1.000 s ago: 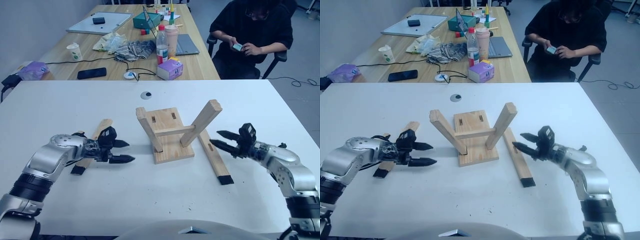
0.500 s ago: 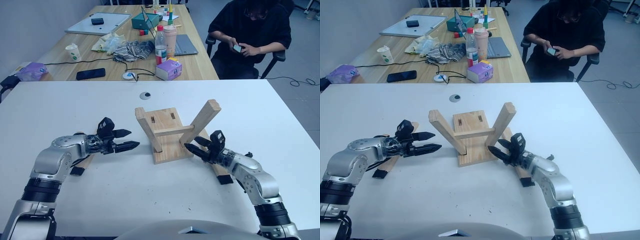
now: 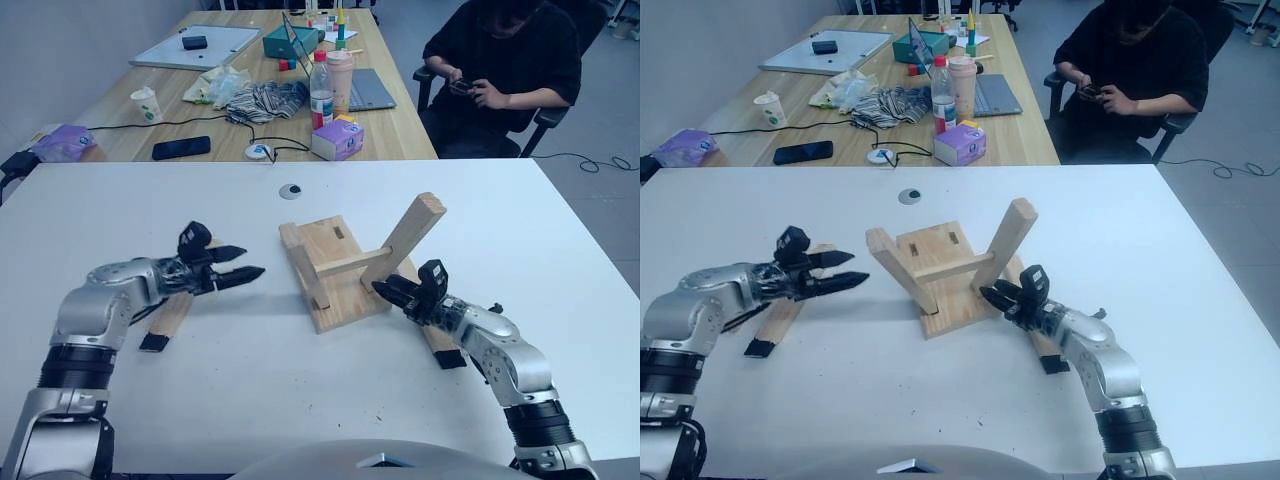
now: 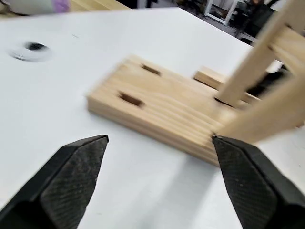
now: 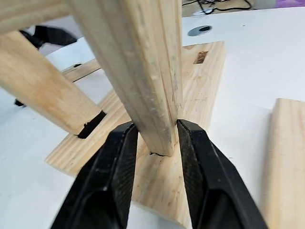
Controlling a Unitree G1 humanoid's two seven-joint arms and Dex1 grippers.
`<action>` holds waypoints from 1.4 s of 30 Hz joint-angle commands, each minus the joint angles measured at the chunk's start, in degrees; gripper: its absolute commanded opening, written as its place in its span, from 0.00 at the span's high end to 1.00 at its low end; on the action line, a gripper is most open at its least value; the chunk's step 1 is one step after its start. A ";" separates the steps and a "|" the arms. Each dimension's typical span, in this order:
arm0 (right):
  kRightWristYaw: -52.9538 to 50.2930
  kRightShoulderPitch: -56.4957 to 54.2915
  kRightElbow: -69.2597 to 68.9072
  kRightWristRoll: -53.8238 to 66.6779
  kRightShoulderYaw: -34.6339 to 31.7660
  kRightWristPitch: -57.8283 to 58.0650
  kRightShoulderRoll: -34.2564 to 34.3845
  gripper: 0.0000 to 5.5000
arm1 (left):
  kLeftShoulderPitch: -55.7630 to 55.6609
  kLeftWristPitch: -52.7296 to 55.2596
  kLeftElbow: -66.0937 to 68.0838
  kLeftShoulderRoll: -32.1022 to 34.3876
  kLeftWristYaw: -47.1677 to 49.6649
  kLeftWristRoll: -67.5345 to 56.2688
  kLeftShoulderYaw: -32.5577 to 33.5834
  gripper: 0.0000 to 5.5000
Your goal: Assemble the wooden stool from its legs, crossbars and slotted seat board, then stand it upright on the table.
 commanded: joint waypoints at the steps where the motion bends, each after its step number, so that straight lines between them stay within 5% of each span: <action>1: 11.95 -3.83 4.47 1.60 -0.20 -3.63 -5.54 0.81 | -3.48 -1.08 3.49 1.68 -1.73 1.62 1.21 0.26; 5: 21.79 -9.09 11.83 0.06 0.70 -10.76 -7.40 0.83 | -3.80 -1.43 4.19 0.05 -2.84 3.02 -0.58 0.26; 9: 20.80 -14.73 19.47 -5.38 2.00 -16.64 -6.58 0.83 | -5.25 -2.74 6.80 -2.24 -2.90 6.12 -3.62 0.26; 14: 21.06 -15.46 22.47 -9.05 2.92 -19.70 -8.68 0.64 | -7.33 -7.07 12.39 -5.87 -0.39 10.69 -5.44 0.26; 21: 29.42 -6.86 4.01 -3.20 1.29 -5.57 -21.70 0.59 | -9.80 -25.51 22.95 -8.67 11.56 18.65 -2.43 0.26; 25: 29.52 -1.81 -6.59 -4.15 5.95 -0.73 -24.08 0.59 | -6.28 -38.29 26.34 -7.49 10.35 28.34 -9.65 0.26; 29: 23.22 -1.54 -5.87 -15.67 13.27 -7.90 -22.32 0.59 | -4.29 -46.50 28.41 -6.20 8.39 35.51 -15.39 0.26; 32: 15.48 -5.14 -1.60 -19.55 14.02 -13.41 -16.36 0.59 | -0.44 -51.12 23.50 -3.54 2.74 37.31 -19.02 0.26; 36: -0.98 -12.35 8.31 -24.40 9.33 -21.00 -7.74 0.59 | 9.99 -44.48 3.22 4.05 -10.04 29.08 -20.31 0.26; 42: -9.40 -15.09 15.98 -31.50 7.57 -29.35 -10.30 0.59 | 19.34 -24.70 -21.94 11.25 -18.52 12.85 -18.49 0.26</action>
